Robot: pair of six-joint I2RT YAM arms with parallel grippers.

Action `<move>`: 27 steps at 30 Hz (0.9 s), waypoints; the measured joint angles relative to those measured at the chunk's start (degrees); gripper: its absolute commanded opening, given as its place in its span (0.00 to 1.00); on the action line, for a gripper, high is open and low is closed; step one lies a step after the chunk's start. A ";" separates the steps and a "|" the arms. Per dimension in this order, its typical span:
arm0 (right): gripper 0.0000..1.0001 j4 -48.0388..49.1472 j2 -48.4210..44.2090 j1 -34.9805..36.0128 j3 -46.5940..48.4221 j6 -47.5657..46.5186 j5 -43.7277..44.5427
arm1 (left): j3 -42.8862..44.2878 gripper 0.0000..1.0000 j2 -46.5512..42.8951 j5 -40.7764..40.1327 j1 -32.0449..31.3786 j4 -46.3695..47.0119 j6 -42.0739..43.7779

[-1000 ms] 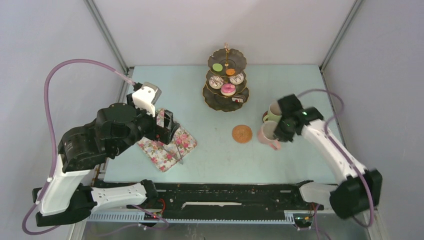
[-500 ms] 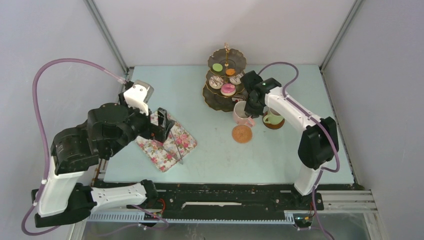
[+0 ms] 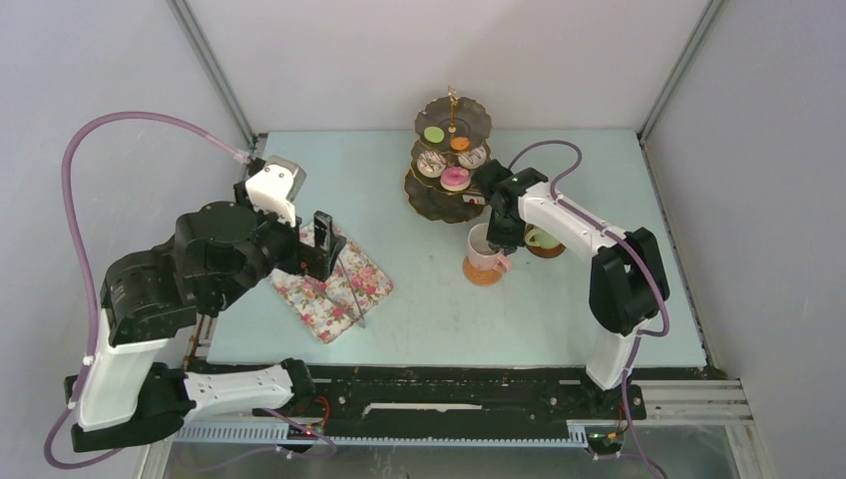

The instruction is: Serve the afternoon tea

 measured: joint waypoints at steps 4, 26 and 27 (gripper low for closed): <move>0.00 0.13 0.13 0.22 -0.94 0.00 0.63 | 0.00 0.98 0.74 0.52 0.09 0.04 0.00; 0.65 -0.13 -1.53 1.25 -1.97 0.17 0.87 | 2.40 0.98 2.82 0.57 0.13 -0.61 -0.59; 0.67 -1.05 -2.82 1.42 -1.46 -0.04 0.87 | 2.75 0.98 2.89 0.57 0.13 -0.63 -0.98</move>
